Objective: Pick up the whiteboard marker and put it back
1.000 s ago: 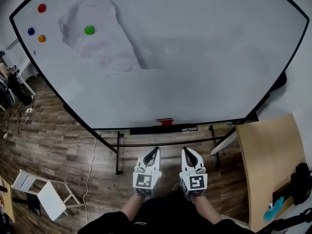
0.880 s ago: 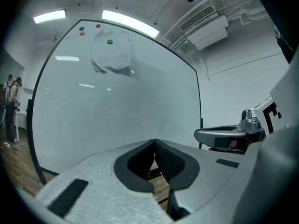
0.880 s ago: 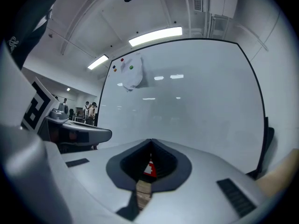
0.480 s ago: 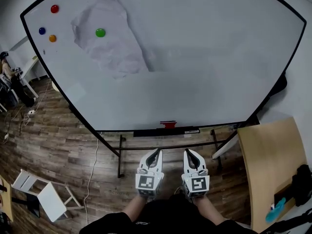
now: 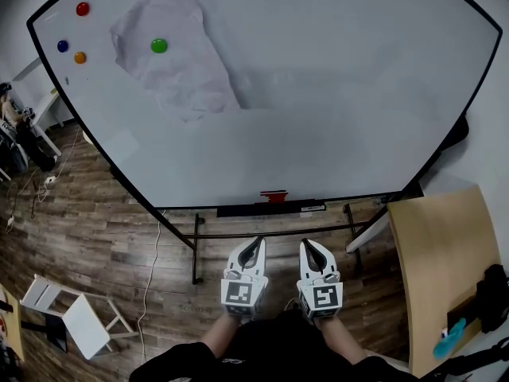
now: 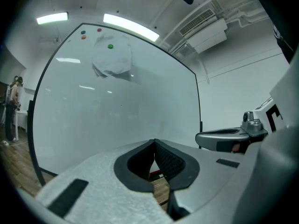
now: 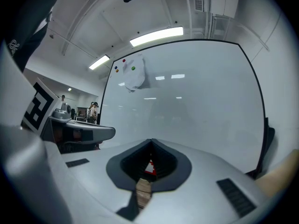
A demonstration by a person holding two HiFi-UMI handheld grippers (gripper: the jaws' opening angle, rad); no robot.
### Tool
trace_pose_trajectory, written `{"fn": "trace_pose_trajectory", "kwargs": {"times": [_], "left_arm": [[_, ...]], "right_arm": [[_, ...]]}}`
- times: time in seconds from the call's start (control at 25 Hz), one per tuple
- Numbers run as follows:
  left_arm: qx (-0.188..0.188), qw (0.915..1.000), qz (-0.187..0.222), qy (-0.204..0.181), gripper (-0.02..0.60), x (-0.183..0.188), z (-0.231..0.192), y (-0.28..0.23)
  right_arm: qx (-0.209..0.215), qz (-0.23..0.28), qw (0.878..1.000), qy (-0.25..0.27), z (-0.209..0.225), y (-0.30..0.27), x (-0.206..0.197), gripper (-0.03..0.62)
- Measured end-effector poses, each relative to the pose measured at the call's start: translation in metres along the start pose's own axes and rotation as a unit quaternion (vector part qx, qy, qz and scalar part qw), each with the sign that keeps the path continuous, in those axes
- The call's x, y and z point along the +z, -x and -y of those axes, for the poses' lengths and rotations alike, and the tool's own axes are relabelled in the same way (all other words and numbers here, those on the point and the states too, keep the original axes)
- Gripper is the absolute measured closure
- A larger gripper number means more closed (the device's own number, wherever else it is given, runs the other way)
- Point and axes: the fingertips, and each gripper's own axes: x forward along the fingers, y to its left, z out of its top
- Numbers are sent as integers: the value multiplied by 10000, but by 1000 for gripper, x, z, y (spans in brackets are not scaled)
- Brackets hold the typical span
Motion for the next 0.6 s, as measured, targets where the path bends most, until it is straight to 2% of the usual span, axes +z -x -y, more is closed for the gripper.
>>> {"fn": "trace_pose_trajectory", "kwargs": {"times": [0.08, 0.6], "left_arm": [[-36, 9999, 39, 97, 575, 5, 4, -1], [30, 10000, 50, -63, 575, 5, -2, -3]], "right_arm": [[-11, 10, 10000, -2, 1, 0, 1, 592], [6, -37, 10000, 13, 1, -6, 0, 592]]}}
